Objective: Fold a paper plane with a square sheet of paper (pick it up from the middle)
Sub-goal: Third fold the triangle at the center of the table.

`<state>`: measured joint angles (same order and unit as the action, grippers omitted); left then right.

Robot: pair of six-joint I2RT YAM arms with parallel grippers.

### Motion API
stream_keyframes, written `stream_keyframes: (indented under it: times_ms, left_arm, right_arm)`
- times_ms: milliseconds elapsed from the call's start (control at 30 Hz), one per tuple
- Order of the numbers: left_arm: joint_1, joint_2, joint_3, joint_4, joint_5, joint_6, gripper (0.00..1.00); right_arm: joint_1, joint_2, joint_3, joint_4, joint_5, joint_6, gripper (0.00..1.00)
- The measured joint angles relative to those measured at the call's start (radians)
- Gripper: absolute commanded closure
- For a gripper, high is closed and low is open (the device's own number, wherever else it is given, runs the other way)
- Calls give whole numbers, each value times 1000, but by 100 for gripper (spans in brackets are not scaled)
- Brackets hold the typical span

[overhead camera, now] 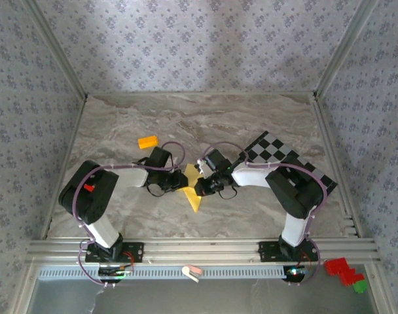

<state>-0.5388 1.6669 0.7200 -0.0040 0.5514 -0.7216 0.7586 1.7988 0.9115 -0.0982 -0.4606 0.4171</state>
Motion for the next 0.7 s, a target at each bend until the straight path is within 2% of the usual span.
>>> stream_keyframes:
  times_ms: [133,467,700]
  left_arm:
    - [3,-43,3,-21,-5,8,83]
    - [24,19,23,-22,-17,34,83]
    - [33,-25,-3,-26,-23,41,82]
  right_arm:
    - [0,0,0,0,0,0,100]
    - [0,2,6,-8,0,-7,100]
    - [0,2,6,-6,1,-8,100]
